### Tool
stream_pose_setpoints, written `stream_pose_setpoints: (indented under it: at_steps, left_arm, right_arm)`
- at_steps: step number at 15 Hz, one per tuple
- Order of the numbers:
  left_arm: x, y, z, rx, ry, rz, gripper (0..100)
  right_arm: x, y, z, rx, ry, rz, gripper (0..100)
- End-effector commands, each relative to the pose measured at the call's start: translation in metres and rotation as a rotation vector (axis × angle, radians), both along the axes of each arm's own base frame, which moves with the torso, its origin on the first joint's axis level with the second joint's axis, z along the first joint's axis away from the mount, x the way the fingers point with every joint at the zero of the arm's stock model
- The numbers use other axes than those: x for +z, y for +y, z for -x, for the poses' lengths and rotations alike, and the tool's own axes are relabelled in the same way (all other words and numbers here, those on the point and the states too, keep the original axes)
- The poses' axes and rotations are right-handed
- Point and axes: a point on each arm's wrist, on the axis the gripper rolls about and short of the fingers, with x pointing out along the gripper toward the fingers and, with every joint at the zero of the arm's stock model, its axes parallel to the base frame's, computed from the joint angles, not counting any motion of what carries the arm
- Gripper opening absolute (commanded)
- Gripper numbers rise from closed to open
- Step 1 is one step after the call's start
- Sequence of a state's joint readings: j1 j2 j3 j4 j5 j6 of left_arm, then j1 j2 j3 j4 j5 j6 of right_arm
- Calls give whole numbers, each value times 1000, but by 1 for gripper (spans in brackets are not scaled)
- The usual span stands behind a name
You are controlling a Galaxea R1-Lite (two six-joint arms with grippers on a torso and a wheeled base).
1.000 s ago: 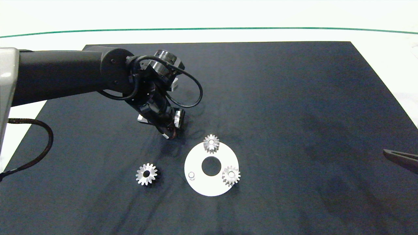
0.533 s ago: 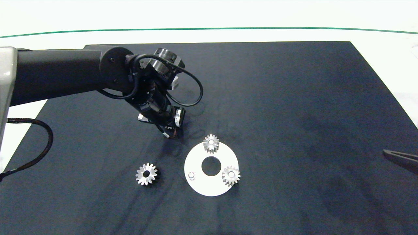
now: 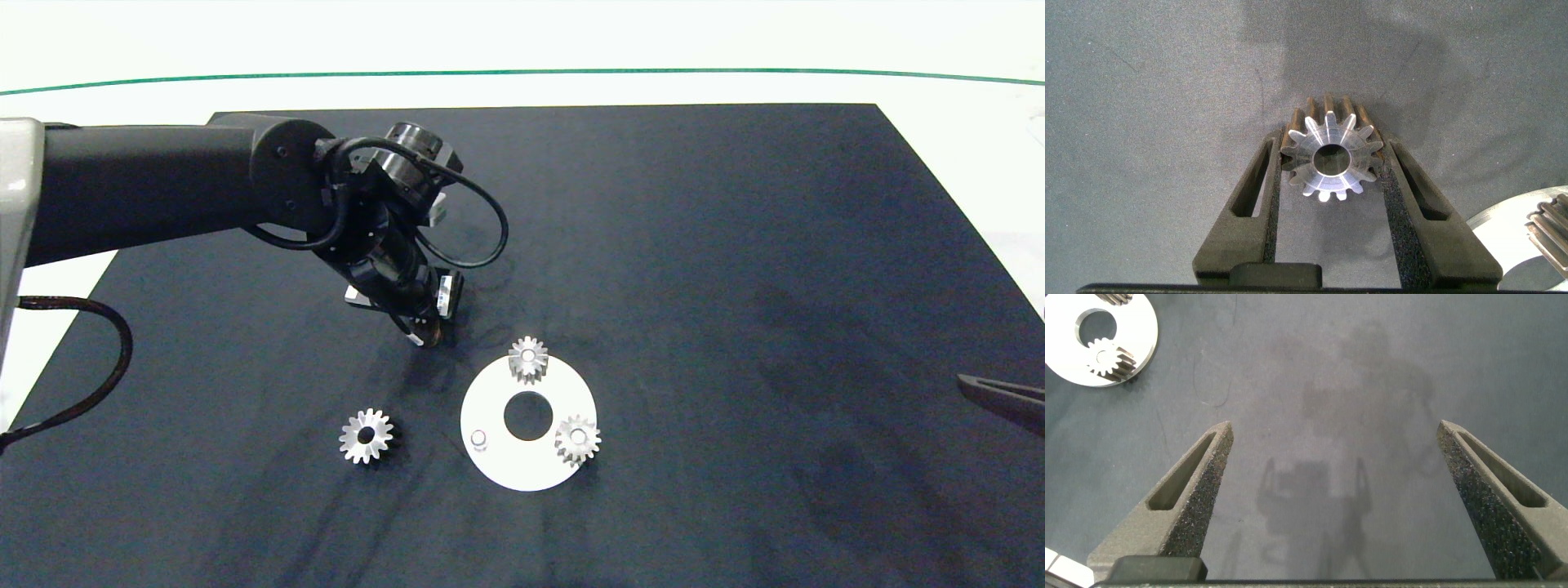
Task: Remove an incorrectly installed larger gear and replace it with the correct smaller gear
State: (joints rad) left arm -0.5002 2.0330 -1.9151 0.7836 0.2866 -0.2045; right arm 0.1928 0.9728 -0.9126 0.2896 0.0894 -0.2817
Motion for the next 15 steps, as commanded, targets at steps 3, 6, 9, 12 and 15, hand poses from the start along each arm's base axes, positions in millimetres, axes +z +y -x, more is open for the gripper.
stream_pose_setpoints:
  at_steps: [3,6,9,12,15]
  left_arm:
    - [4,-1,9,7,1,12,26]
    - [16,8,31,11,-8,28,25]
    - [25,16,62,-17,-42,44,25]
    - [23,21,103,-75,-31,34,25]
    - [17,8,146,-203,-54,36,25]
  right_arm:
    - [-1,0,0,2,4,2,100]
    - [-2,0,0,2,6,3,100]
    - [-3,0,0,7,7,15,100]
    - [-3,0,0,7,7,15,100]
    - [-5,0,-1,8,4,17,100]
